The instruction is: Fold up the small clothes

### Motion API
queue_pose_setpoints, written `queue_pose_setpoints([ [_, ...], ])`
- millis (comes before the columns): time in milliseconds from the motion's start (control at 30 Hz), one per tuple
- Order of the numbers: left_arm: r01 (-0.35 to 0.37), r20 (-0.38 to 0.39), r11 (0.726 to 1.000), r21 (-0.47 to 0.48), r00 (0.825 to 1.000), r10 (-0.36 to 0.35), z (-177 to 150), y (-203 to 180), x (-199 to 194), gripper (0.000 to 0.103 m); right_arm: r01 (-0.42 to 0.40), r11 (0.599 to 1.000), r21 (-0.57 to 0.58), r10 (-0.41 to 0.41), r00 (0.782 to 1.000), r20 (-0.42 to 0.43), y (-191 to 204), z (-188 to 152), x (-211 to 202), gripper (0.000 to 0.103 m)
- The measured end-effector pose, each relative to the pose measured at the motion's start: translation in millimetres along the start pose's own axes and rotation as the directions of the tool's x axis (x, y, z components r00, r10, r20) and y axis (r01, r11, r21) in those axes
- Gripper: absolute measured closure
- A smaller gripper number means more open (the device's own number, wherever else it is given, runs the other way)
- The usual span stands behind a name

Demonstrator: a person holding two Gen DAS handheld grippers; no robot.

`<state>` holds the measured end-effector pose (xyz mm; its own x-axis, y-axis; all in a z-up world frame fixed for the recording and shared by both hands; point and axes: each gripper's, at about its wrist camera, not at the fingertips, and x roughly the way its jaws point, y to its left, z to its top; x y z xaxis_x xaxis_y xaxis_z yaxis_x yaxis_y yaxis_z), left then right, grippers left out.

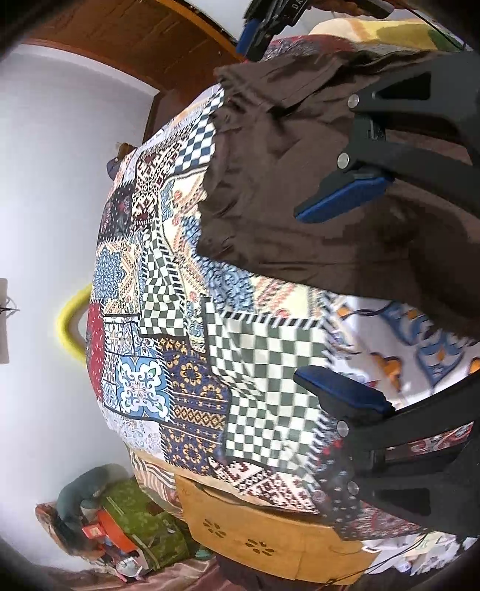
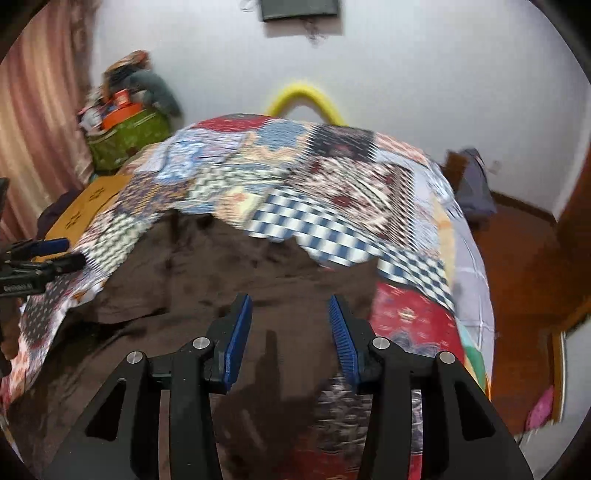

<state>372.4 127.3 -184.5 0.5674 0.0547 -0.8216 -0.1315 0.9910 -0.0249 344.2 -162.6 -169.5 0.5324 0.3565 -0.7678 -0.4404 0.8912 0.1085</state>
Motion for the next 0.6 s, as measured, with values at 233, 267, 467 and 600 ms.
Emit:
queue_pose_setpoints([
  [233,0.029,-0.066,1.0,0.007,0.997,-0.029,27.0,-4.7,47.4,0.024,0.006,0.997,0.082,-0.002,0.999,-0.054,-25.8,-5.5,35.3,0.063],
  [267,0.035,-0.076,0.999,0.006,0.997,-0.034,30.4,-6.5,55.2,0.024,0.002,0.997,0.083,0.003,0.998,-0.056,-26.8,-4.8,39.1,0.063],
  [467,0.117,-0.135,0.993,-0.004,0.984,-0.117,42.4,-17.0,93.4,0.059,-0.049,0.997,0.057,0.05,0.998,-0.028,-19.0,1.1,52.7,0.074],
  [600,0.118,-0.105,0.993,0.016,0.988,-0.116,42.7,-23.9,97.0,0.093,-0.051,0.999,0.005,0.051,0.999,-0.011,-9.2,6.4,57.6,0.095],
])
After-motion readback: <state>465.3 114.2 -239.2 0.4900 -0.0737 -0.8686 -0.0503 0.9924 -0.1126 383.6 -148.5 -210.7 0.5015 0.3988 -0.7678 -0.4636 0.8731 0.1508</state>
